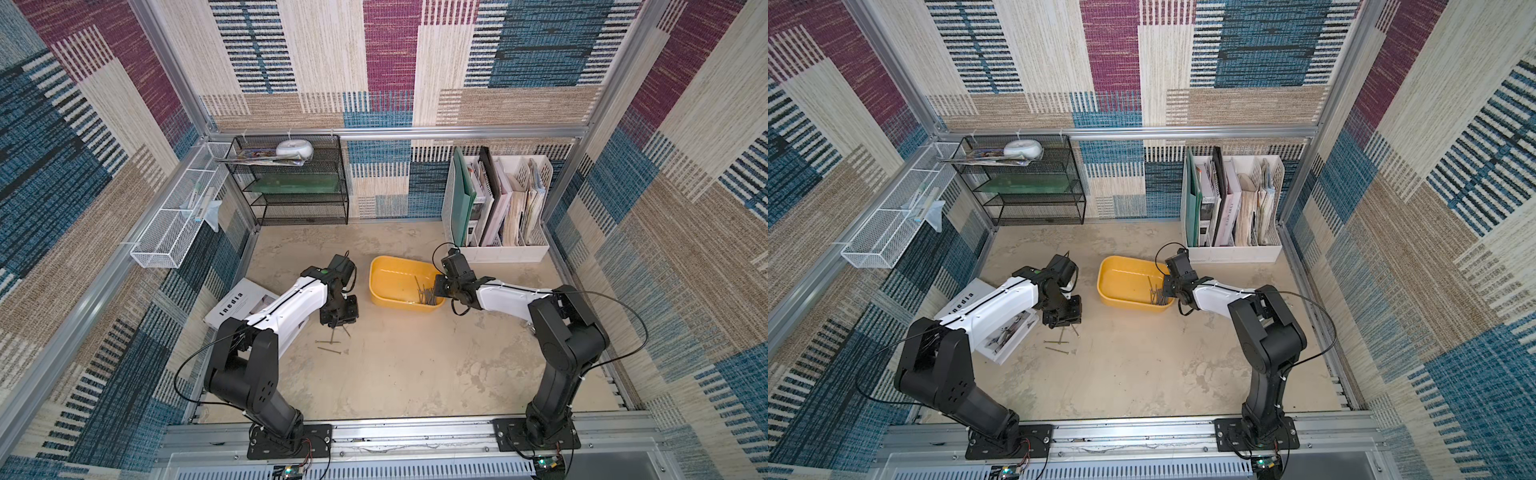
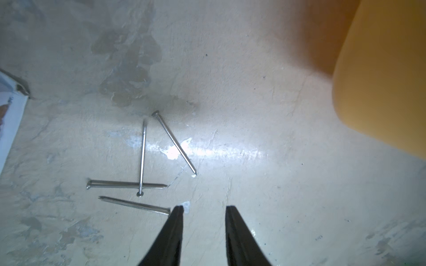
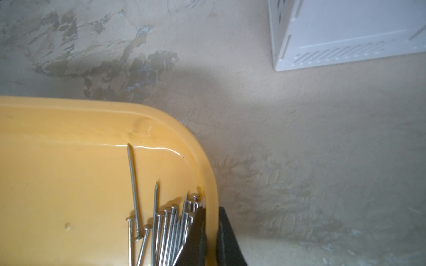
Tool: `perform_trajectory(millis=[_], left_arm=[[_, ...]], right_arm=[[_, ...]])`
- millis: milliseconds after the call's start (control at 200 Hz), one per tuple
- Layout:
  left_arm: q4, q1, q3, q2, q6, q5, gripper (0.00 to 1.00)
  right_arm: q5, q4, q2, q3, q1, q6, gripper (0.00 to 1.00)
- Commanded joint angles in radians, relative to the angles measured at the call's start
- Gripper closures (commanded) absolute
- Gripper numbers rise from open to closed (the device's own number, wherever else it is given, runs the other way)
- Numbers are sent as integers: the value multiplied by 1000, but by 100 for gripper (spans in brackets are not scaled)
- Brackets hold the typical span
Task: Put the nails on the desktop into the storage box
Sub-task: Pick up the nail from the center of the board.
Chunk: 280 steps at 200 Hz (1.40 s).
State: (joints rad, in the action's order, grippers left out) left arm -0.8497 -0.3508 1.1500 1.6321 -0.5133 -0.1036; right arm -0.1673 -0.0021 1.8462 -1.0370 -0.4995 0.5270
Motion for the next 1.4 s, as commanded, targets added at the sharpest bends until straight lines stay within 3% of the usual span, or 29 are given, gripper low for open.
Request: perform_trajectory(millis=[0,511,791,956,1041,1111,1397], left_arm=[[33,3,1,36,-22,39,65],[80,7,-39,126,-40,34,66],[104,17,-61,171,-28,43,67],[111,17,-44,220,-14,43,80],[114,16,-37,243,-7,42,92],[119,16,-37,258,-4,32,100],[124,11,-30,264,11,-4,100]], right_arm=[[13,-261,23,20,-4,-25,100],[11,-242,35,26,-3,-30,100],[-42,-47,-70,169,-4,-11,100],[-116,78,-165,273,-25,-14,100],[-159,140,-215,328,-40,-17,100],[-264,227,-291,405,-81,-11,100],[-371,410,-410,568,-93,52,100]])
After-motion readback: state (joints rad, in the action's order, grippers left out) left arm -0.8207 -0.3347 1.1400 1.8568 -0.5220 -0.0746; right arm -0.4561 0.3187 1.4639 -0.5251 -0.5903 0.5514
